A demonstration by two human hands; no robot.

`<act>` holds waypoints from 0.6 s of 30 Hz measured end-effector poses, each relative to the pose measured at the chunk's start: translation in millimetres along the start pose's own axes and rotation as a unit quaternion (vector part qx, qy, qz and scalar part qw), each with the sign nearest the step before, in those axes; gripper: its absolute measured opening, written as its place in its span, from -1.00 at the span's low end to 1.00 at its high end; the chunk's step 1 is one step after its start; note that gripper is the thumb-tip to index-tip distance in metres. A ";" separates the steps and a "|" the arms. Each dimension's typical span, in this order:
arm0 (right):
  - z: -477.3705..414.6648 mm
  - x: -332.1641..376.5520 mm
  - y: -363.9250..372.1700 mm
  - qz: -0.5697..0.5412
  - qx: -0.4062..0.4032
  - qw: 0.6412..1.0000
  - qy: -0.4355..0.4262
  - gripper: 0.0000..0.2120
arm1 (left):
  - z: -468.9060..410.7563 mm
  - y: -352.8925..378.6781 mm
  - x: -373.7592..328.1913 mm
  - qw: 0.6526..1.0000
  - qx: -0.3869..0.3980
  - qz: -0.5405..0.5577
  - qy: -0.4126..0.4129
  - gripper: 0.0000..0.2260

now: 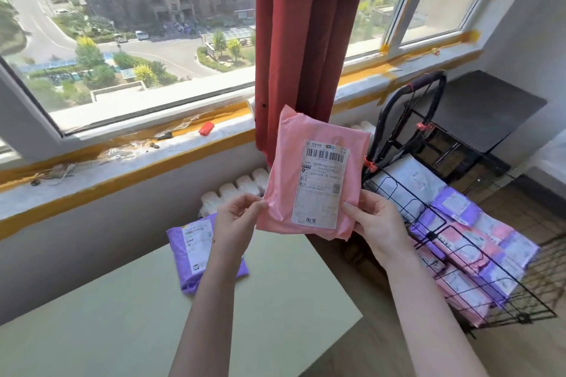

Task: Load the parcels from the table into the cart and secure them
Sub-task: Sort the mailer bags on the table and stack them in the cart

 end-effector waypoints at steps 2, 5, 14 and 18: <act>5.8 -0.1 -13.6 0.001 -0.011 1.000 -0.005 -0.80 | 8.4 15.3 -2.0 1.000 0.000 -0.017 0.009 -0.82; 17.4 -2.3 -38.0 0.011 -0.017 1.000 -0.011 -0.79 | 24.8 42.4 -6.5 0.999 0.005 -0.036 0.022 -0.89; 77.9 -14.1 -153.5 0.014 -0.049 0.998 -0.027 -0.71 | 93.7 136.1 -10.2 0.995 0.059 -0.079 0.032 -0.92; 106.2 -27.7 -208.9 0.015 -0.081 0.996 -0.036 -0.72 | 137.1 184.1 -10.6 0.993 0.088 -0.073 0.008 -0.93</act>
Point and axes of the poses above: each hand's wrist, its own z-axis away from the middle knuckle, its own y-axis out of the palm, x = y × z, the point moved 2 cm from there along -z, towards the middle knuckle, and after that the axes turned 11 degrees about y, right-handed, at the moved point
